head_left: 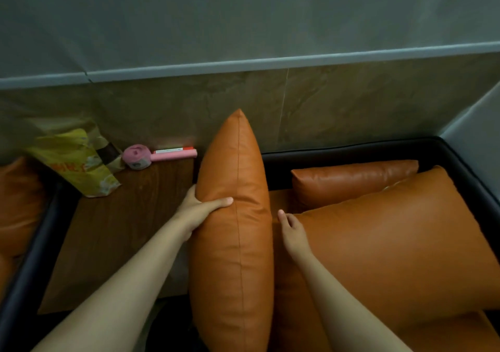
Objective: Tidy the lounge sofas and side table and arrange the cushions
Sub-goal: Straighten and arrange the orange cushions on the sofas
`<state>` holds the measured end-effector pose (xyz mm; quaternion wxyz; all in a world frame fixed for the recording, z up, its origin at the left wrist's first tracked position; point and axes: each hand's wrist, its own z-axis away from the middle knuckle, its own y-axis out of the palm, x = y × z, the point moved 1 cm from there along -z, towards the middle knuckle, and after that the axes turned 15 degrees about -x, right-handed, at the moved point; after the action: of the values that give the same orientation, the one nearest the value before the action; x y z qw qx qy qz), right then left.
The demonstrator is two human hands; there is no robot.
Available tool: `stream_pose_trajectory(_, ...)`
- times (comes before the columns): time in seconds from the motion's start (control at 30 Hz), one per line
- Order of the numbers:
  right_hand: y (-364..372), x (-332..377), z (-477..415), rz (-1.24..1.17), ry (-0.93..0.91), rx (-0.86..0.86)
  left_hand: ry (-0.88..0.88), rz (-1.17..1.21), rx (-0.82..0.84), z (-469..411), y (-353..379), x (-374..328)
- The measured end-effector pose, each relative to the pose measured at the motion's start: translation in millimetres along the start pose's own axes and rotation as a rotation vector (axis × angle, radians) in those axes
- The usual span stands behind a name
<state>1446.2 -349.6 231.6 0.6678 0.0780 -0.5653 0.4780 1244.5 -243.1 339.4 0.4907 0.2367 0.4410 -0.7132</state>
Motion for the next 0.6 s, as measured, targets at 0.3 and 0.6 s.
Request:
stream_pose_trajectory(0.3,8.3,-10.3,-24.4,0.364,-0.193,0.079,0.228,-0.383,-0.335,8.4,21.4,11.0)
stream_pose_trajectory(0.6,17.9,-13.7,-35.1,0.7,-0.367,0.135,0.268,-0.658,-0.434,24.5,41.2,16.0)
